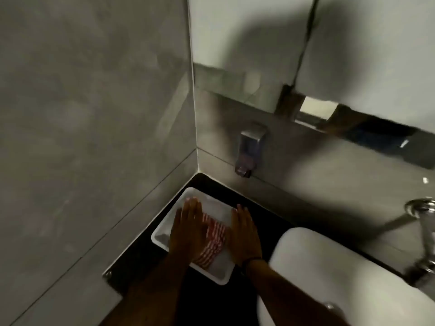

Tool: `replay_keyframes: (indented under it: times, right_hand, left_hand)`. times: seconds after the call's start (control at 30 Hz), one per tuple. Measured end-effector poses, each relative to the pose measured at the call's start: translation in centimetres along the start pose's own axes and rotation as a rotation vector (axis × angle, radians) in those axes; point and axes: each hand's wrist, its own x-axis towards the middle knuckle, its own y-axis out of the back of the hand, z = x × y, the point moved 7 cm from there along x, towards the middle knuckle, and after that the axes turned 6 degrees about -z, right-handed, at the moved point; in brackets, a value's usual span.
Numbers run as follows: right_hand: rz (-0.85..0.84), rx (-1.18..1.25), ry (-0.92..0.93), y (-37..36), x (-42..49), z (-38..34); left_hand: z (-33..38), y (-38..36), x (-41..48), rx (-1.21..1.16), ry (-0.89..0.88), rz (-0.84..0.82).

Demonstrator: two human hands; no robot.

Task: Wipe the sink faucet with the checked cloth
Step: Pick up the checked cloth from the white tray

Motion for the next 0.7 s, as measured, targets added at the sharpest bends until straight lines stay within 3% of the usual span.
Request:
replay_keyframes:
  times: [0.07, 0.13, 0.37, 0.53, 0.7]
  right_hand:
    - [-0.233, 0.067, -0.047, -3.8, 2.6, 0.5]
    - [-0.354, 0.093, -0.115, -6.3, 4.3, 1.1]
    - [-0.382, 0.104, -0.277, -10.0, 8.2, 2.7]
    - [-0.207, 0.347, -0.283, -8.0, 8.6, 2.8]
    - [-0.155, 0.899, -0.21, -2.1, 5.0, 2.4]
  left_hand:
    - [-3.4, -3.4, 1.8, -0.126, 0.209, -0.157]
    - [-5.9, -6.0, 3.2, -0.188, 0.352, -0.215]
    - [-8.4, -10.2, 6.0, -0.26, 0.557, -0.322]
    - [-9.3, -8.9, 7.0, -0.61, 0.49, -0.314]
    - [-6.5, -3.8, 5.6, -1.151, 0.303, -0.551]
